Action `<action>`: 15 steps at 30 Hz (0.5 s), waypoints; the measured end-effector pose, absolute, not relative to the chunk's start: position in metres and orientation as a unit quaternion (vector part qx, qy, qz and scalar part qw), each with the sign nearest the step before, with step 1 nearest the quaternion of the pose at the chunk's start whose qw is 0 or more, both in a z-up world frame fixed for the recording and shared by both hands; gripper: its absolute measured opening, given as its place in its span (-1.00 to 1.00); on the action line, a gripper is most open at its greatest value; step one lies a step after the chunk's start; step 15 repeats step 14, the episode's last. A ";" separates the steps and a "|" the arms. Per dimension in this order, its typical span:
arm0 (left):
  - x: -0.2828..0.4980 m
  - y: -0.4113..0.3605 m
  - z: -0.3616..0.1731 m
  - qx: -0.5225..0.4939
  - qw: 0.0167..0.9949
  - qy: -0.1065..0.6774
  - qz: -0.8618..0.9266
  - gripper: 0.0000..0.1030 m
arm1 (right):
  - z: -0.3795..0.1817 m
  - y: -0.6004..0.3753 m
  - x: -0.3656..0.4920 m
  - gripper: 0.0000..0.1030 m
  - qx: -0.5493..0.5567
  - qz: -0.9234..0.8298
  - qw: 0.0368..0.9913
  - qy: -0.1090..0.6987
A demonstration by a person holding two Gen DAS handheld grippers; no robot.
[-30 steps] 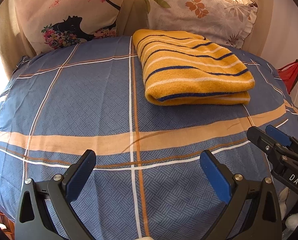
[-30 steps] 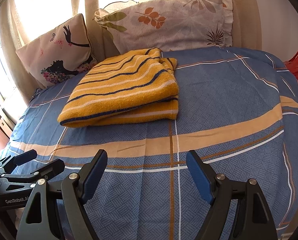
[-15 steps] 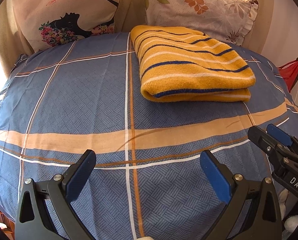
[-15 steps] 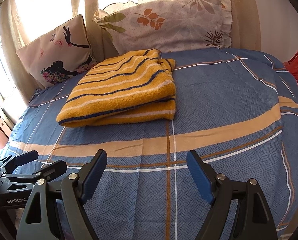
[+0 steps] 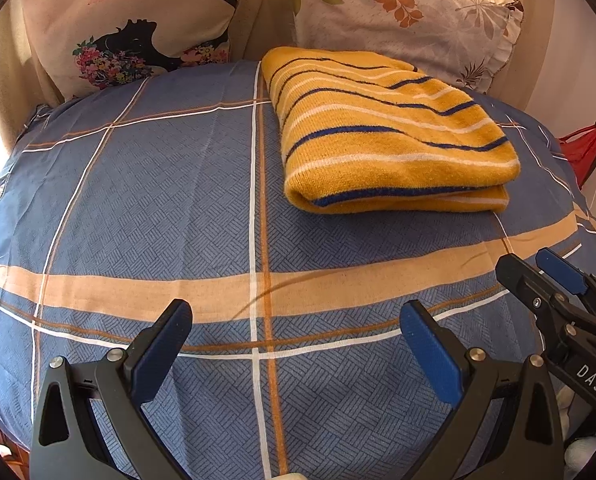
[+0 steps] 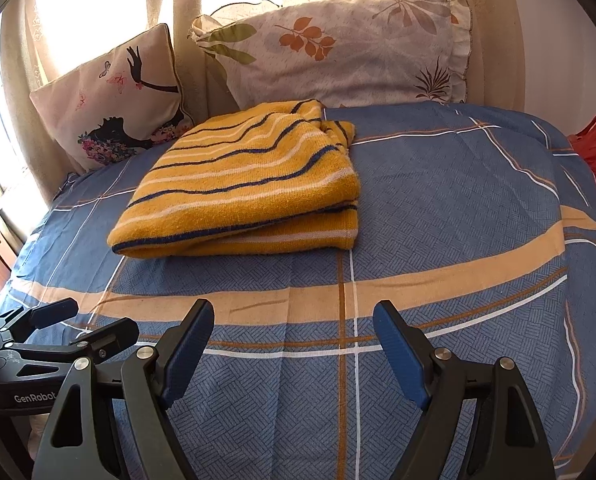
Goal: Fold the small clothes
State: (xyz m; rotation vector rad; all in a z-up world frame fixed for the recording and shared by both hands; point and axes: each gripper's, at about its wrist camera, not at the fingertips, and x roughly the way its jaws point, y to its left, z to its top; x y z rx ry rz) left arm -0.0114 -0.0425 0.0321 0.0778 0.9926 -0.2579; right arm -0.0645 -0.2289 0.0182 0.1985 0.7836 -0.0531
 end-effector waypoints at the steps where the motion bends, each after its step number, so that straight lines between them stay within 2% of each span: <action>1: -0.011 -0.042 0.032 0.038 0.872 0.474 -0.121 1.00 | 0.018 -0.229 -0.063 0.66 0.095 -0.027 0.919 0.382; 15: 0.006 -0.039 0.040 0.036 0.877 0.464 -0.118 1.00 | 0.025 -0.234 -0.046 0.66 0.097 -0.026 0.919 0.382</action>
